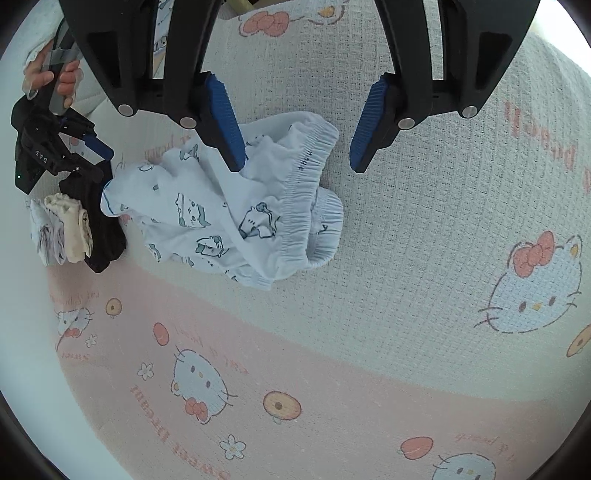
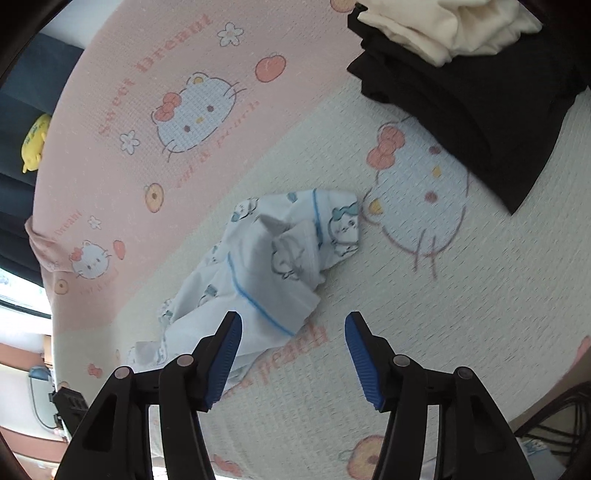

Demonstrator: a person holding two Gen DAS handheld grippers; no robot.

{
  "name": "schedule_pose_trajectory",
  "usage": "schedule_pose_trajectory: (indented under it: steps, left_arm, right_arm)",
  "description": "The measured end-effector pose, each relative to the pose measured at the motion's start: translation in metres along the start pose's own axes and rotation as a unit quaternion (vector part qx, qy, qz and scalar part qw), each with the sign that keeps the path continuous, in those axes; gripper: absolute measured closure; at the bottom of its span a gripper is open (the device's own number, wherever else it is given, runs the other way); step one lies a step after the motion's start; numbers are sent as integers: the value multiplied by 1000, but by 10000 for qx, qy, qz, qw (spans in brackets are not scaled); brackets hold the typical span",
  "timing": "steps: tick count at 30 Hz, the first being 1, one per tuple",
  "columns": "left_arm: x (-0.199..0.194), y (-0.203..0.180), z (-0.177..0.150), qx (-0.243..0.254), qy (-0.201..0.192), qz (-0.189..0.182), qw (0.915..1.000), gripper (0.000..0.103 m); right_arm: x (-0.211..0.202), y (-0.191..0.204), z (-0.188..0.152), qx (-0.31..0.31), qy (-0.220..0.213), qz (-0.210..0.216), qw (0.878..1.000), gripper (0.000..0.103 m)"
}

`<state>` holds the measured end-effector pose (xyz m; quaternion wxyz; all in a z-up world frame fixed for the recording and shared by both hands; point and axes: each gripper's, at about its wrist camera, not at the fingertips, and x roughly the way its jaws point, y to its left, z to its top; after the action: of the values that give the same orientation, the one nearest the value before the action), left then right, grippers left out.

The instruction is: Fold clothes

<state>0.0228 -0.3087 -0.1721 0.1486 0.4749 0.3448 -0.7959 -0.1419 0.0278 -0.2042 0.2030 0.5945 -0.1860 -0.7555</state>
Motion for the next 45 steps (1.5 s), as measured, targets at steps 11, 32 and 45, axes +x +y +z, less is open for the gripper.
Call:
schedule_pose_trajectory:
  steps: [11, 32, 45]
  left_arm:
    - [16, -10, -1, 175, 9, 14, 9998, 47]
    - [33, -27, 17, 799, -117, 460, 9957, 83]
    - [-32, -38, 33, 890, -828, -109, 9925, 84]
  right_arm:
    - [28, 7, -9, -246, 184, 10, 9995, 44]
    - [53, 43, -5, -1787, 1, -858, 9802, 92]
    - [-16, 37, 21, -1528, -710, -697, 9832, 96]
